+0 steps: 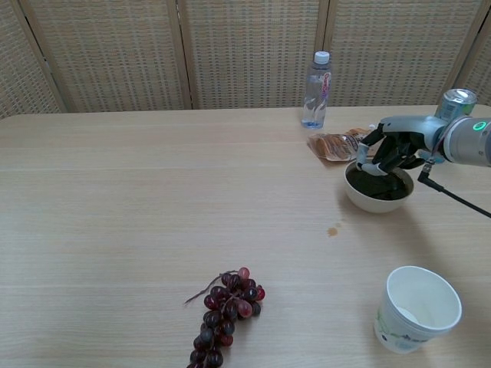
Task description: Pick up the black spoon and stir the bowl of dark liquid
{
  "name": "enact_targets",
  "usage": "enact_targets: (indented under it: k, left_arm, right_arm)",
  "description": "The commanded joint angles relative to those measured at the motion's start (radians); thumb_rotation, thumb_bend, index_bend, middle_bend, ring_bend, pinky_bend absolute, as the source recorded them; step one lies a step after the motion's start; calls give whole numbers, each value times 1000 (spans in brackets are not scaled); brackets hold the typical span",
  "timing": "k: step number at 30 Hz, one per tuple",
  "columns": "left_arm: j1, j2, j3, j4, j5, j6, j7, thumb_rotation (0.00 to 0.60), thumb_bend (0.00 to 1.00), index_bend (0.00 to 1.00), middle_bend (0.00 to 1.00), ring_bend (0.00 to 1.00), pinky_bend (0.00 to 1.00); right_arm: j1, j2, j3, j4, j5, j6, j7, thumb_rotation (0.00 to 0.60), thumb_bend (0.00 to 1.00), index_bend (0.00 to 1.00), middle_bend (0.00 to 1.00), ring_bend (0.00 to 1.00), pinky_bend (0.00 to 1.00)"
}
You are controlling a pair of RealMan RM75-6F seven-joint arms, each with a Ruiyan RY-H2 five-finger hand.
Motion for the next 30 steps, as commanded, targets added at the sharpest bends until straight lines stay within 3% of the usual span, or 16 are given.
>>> enact_targets:
  k: [1,11,30]
  left_arm:
    - [1,2,0,-3,-3,0,3,600,440,0,0,0,0]
    - [5,2,3,-1,-9,-4,3,600,439,0,0,0,0]
    - [-7,-6,-1,6,6,-7,-5,600,440,0,0,0,0]
  right_arm:
    - [14,-14,8,31,3,-14,4,600,987,842,987,1000,1000]
    - [47,-55,25,86,-8,-39,18,600,987,843,988,1000,1000]
    - [-12,19,-13,-56,-12,-5,8,600,989,843,989,1000,1000]
